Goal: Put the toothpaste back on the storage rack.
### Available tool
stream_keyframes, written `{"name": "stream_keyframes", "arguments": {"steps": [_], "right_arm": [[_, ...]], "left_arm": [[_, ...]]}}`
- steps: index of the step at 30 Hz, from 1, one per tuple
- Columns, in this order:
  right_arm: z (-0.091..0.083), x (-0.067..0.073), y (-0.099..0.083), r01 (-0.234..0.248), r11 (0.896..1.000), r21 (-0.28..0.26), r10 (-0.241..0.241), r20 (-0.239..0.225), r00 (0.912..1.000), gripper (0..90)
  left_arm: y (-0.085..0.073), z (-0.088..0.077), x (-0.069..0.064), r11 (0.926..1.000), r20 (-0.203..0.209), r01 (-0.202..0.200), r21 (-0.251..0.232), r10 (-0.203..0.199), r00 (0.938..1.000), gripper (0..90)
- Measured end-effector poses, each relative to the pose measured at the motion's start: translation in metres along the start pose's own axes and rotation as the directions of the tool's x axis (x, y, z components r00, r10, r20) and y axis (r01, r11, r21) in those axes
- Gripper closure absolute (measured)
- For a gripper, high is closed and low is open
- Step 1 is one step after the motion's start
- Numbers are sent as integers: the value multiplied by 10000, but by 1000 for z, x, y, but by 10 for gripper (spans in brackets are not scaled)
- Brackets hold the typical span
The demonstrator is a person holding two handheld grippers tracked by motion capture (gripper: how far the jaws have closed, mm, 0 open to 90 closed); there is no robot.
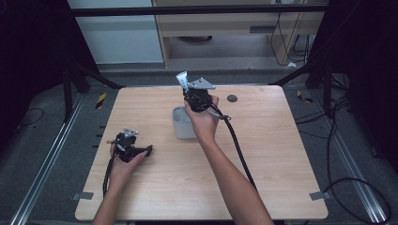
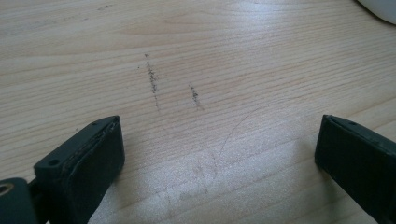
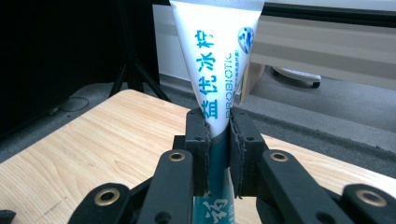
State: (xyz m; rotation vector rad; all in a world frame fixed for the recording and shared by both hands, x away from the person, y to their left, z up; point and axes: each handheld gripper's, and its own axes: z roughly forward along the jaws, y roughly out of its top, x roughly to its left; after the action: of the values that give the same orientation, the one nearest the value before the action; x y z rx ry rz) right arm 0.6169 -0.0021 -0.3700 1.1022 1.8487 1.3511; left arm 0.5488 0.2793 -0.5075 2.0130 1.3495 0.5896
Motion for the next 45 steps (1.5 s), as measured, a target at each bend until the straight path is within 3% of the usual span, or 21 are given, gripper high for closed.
{"name": "stream_keyframes", "arguments": {"steps": [20,45], "right_arm": [[2,8,-18,166,9997,157,-167,69,9998,793],[3,8,-33,180,9992,349,-189,250,9995,792]], "left_arm": [[0,0,0,10000,-1,-5,-1,5,10000,7],[0,0,0,10000,1,1,-1,-1,10000,7]]}}
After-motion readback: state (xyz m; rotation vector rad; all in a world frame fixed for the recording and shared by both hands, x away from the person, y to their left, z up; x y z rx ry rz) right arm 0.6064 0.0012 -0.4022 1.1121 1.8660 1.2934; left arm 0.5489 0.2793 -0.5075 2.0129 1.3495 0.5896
